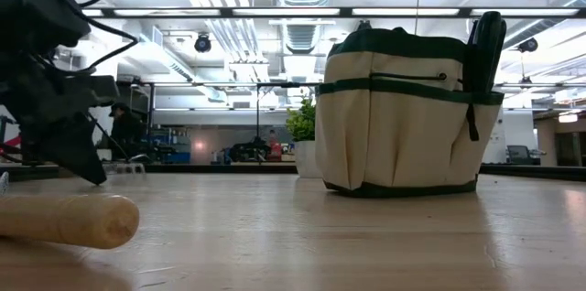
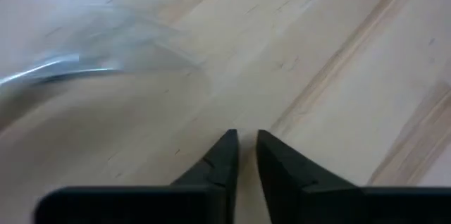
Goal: Pick & Place Garden tools in Gardening bag
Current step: Put the top hand rake into the side pocket of the gardening bag
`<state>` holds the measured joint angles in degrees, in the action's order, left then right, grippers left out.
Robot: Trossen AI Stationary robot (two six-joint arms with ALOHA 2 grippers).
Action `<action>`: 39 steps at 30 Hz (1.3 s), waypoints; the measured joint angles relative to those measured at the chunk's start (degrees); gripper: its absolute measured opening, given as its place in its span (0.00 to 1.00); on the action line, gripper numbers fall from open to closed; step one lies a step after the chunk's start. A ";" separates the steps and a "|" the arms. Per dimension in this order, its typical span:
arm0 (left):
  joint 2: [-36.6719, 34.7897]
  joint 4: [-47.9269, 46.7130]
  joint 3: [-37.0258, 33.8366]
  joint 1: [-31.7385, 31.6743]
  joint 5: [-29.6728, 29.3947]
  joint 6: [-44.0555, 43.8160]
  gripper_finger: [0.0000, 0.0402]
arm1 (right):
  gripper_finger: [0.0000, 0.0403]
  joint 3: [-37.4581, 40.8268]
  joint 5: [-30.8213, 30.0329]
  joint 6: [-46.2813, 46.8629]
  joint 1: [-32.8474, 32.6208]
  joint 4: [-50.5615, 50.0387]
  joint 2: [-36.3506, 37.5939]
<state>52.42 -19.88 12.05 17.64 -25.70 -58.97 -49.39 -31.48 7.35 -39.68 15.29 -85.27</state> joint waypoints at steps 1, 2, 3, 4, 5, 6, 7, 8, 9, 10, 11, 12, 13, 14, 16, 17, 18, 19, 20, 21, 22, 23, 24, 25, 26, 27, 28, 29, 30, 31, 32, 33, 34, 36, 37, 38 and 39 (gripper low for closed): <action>0.00 0.60 -0.02 0.00 0.16 0.53 0.10 | 0.19 0.00 0.02 -0.02 0.00 0.00 0.00; -0.01 1.16 -0.02 0.01 0.27 1.18 0.06 | 0.19 0.00 0.00 -0.04 0.00 -0.02 0.00; -0.02 1.77 0.00 0.01 0.27 2.06 0.03 | 0.18 0.00 0.00 -0.04 0.00 -0.02 0.00; -0.02 2.52 0.05 0.01 0.21 2.72 0.02 | 0.18 0.00 0.00 -0.04 0.00 -0.02 0.00; -0.02 3.05 0.12 0.01 0.13 3.28 0.02 | 0.17 0.00 0.00 -0.04 0.01 -0.02 0.00; -0.02 3.28 0.26 0.01 0.05 3.40 0.02 | 0.17 0.00 0.00 -0.04 0.05 -0.02 0.00; -0.02 3.28 0.48 0.01 0.07 3.40 0.02 | 0.17 0.00 0.00 -0.04 0.07 -0.02 0.00; -0.04 3.15 0.79 0.01 0.09 3.40 0.02 | 0.16 0.00 0.00 0.00 0.09 -0.02 0.00; -0.08 3.17 1.14 0.05 0.09 3.40 0.01 | 0.16 0.00 0.00 0.00 0.09 -0.02 0.00; -0.13 3.17 1.65 0.05 0.07 3.40 0.01 | 0.16 0.00 0.00 -0.02 0.09 -0.02 0.00; -0.13 3.17 2.20 0.06 0.05 3.40 0.01 | 0.16 0.00 0.00 -0.04 0.09 -0.02 0.00; -0.13 2.82 2.82 0.04 0.05 3.40 0.01 | 0.16 0.00 0.00 -0.04 0.09 -0.02 0.00; -0.16 1.44 3.67 -0.02 -0.27 2.87 0.01 | 0.16 0.00 0.00 -0.04 0.10 -0.02 0.00; -0.17 -0.64 4.63 -0.06 -1.37 1.31 0.01 | 0.16 0.00 0.00 -0.04 0.15 -0.02 0.00; -0.17 -5.51 6.69 -0.18 -5.48 -2.68 0.03 | 0.16 0.00 0.00 -0.04 0.27 -0.02 0.00; -0.15 -8.13 7.74 -0.31 -7.38 -3.07 0.04 | 0.17 0.00 0.00 -0.04 0.34 -0.02 0.00; -0.05 -10.68 8.89 -0.46 -8.53 -3.02 0.06 | 0.17 0.00 0.00 -0.04 0.44 -0.02 0.00; 0.08 -13.43 10.02 -0.82 -9.57 -3.04 0.08 | 0.17 0.00 -0.02 -0.04 0.53 -0.02 0.00; 0.26 -15.95 11.08 -1.31 -10.36 -3.33 0.10 | 0.17 0.00 -0.01 0.00 0.60 -0.01 0.00; 0.38 -17.96 11.99 -2.05 -11.10 -3.94 0.12 | 0.18 0.00 0.00 0.02 0.59 -0.02 0.00; 0.51 -19.03 12.73 -2.94 -11.70 -4.16 0.15 | 0.18 0.00 0.00 0.02 0.59 0.00 0.00; 0.67 -19.19 13.23 -3.99 -12.06 -3.66 0.18 | 0.18 0.00 0.00 0.01 0.69 0.00 0.00; 0.88 -19.08 13.50 -5.16 -12.19 -2.23 0.21 | 0.18 0.00 0.00 -0.02 0.70 0.00 0.00; 1.21 -19.14 13.64 -6.61 -12.08 -1.38 0.24 | 0.19 0.00 0.00 -0.02 0.72 0.00 0.00; 1.60 -19.24 13.64 -8.18 -11.76 -1.04 0.27 | 0.19 0.00 0.00 -0.02 0.74 0.02 0.00; 2.02 -19.28 13.64 -9.92 -11.20 -0.88 0.30 | 0.19 0.00 0.00 -0.02 0.74 0.02 0.00; 2.47 -19.32 13.64 -11.73 -10.73 -0.48 0.34 | 0.18 0.00 0.00 -0.04 0.74 0.00 0.00; 2.97 -19.49 13.64 -13.65 -10.03 0.13 0.37 | 0.18 0.00 -0.01 -0.04 0.74 0.02 0.00; 3.61 -19.77 13.64 -15.61 -9.64 0.64 0.40 | 0.18 0.00 -0.02 0.02 0.74 0.00 0.00; 4.20 -19.97 13.62 -17.72 -9.14 0.97 0.43 | 0.17 0.00 0.00 0.02 0.74 0.00 0.00; 4.81 -20.15 13.62 -20.01 -8.82 1.23 0.45 | 0.17 0.00 0.00 0.02 0.74 0.00 0.00; 5.33 -20.17 13.63 -22.14 -8.39 1.92 0.47 | 0.16 0.00 0.00 0.00 0.74 0.00 0.00; 5.96 -20.20 13.77 -24.15 -8.10 3.09 0.49 | 0.16 0.00 0.00 -0.02 0.74 0.00 0.00; 7.39 -20.14 14.40 -27.65 -7.68 5.88 0.51 | 0.15 0.00 0.00 -0.02 0.74 0.00 0.00; 8.19 -20.16 14.84 -29.26 -7.37 7.35 0.51 | 0.15 0.00 0.00 -0.04 0.74 0.00 0.00; 9.08 -20.18 15.33 -30.87 -6.69 8.84 0.52 | 0.15 0.00 0.00 -0.04 0.74 0.00 0.00; 10.12 -20.30 15.96 -32.39 -5.93 10.29 0.52 | 0.15 0.02 0.00 -0.04 0.74 0.00 0.00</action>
<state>62.55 -40.18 28.01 -14.76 -31.63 -48.68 -49.36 -31.48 7.31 -38.94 15.29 -85.27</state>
